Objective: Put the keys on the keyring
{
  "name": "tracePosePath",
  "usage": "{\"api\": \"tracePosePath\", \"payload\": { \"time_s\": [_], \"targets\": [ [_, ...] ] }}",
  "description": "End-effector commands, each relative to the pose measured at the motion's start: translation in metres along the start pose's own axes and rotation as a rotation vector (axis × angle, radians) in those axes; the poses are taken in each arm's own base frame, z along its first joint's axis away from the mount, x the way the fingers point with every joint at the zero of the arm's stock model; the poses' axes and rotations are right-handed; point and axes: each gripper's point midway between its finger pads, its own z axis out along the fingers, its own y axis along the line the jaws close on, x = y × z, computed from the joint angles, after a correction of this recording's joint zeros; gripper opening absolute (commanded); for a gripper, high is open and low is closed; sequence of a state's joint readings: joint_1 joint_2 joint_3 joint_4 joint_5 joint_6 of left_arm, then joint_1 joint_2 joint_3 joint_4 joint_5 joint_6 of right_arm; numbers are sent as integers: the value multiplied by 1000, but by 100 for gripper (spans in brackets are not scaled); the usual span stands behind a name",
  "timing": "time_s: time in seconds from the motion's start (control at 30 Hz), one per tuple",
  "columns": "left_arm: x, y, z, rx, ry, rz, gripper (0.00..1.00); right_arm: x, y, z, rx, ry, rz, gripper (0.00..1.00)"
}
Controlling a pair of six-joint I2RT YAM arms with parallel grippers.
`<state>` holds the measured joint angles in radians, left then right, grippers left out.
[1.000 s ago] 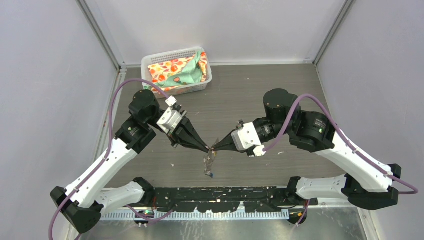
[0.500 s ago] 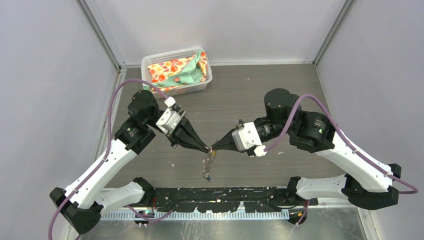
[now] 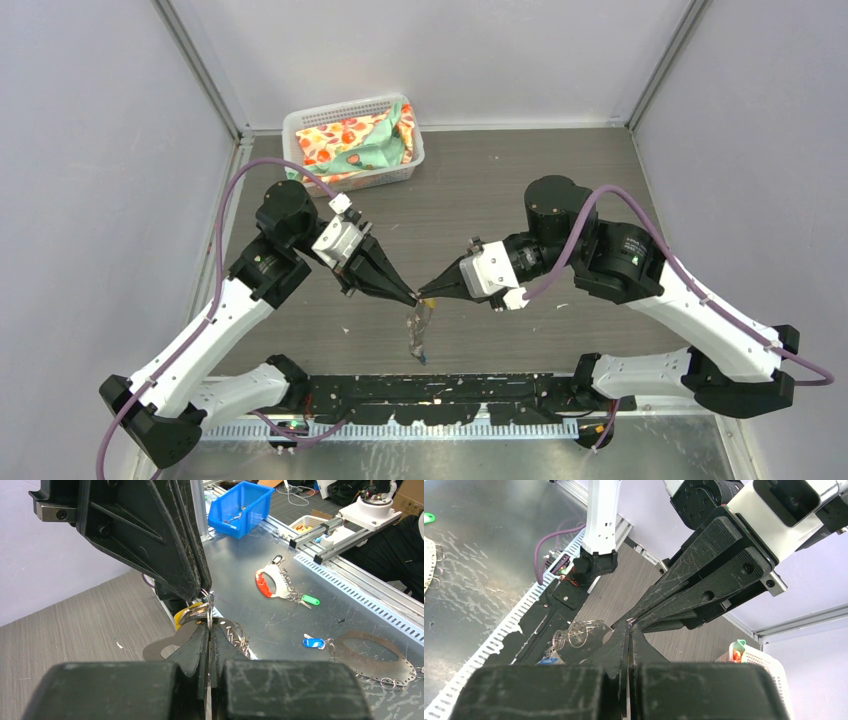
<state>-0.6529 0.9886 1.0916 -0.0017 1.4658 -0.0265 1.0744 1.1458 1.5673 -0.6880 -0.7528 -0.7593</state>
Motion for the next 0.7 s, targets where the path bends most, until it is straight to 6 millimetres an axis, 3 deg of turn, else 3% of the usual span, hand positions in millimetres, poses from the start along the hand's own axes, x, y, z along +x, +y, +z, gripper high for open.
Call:
{"api": "tracePosePath", "payload": {
  "time_s": [0.0, 0.67],
  "targets": [
    [-9, -7, 0, 8, -4, 24, 0, -17, -8, 1, 24, -54, -40, 1],
    [-7, -11, 0, 33, -3, 29, 0, -5, -15, 9, 35, -25, 8, 1]
  ]
}}
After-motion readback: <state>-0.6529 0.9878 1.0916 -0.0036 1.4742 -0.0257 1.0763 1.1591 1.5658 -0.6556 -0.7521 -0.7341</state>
